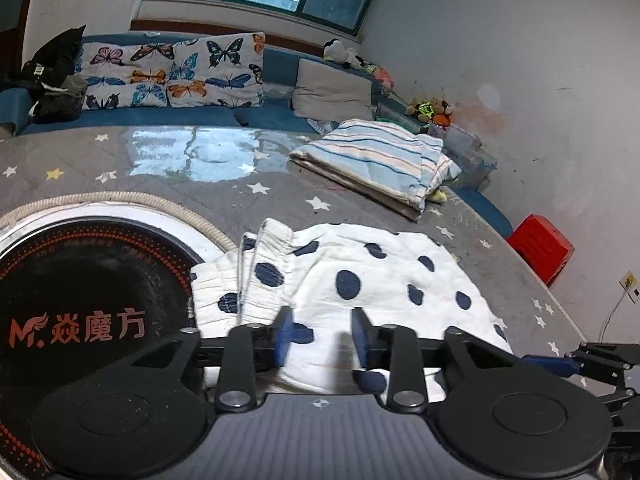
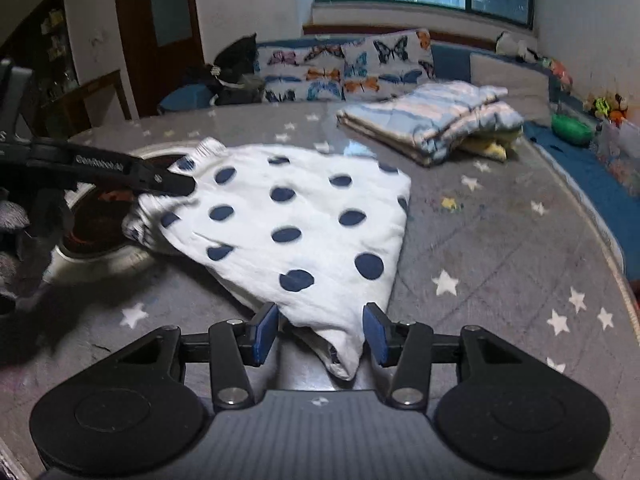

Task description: Fold clothes

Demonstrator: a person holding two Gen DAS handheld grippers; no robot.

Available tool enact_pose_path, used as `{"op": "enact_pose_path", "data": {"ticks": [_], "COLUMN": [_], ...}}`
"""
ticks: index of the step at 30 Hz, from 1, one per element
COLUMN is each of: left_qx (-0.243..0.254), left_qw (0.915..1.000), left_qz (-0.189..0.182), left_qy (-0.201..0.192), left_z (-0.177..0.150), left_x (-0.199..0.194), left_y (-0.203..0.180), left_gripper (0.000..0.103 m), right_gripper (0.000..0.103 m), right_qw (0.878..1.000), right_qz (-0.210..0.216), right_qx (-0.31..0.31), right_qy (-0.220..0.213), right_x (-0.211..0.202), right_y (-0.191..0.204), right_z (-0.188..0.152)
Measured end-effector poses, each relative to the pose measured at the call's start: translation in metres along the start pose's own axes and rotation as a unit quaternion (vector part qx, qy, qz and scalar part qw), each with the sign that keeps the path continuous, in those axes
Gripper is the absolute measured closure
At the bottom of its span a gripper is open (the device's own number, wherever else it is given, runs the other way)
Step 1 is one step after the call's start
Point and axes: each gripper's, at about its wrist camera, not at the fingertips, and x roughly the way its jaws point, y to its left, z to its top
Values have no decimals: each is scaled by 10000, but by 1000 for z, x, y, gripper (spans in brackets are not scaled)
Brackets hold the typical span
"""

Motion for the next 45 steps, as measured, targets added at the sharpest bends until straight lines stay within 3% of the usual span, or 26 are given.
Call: {"op": "enact_pose_path", "data": {"ticks": [4, 11, 19, 28, 37, 42, 44, 45], "left_qx": [135, 211, 240, 335, 371, 248, 222, 211], "left_qw": [9999, 9997, 9994, 9988, 9977, 9985, 9988, 9988], "left_qz": [53, 105, 176, 345, 545, 464, 419, 413], "left_qy": [-54, -98, -175, -134, -129, -120, -135, -134], "left_z": [-3, -6, -5, -8, -9, -8, -9, -9], "left_x": [-6, -14, -18, -12, -8, -15, -20, -22], "left_y": [-7, -8, -11, -7, 1, 5, 5, 4], "left_gripper": [57, 57, 52, 53, 53, 52, 50, 45], "right_gripper": [52, 52, 47, 47, 46, 34, 22, 22], "right_qw": [9999, 9993, 9983, 9989, 9990, 9991, 9990, 9990], "right_qz": [41, -48, 17, 99, 126, 172, 177, 169], "right_qx": [-113, -352, -486, -466, -413, -367, -360, -355], "right_qy": [-97, 80, -312, 49, 102, -75, -180, -217], "right_x": [-2, 2, -14, 8, 8, -1, -5, -6], "right_y": [8, 12, 22, 27, 24, 28, 29, 30], "right_z": [-1, -13, -2, -14, -17, -13, -11, -11]}}
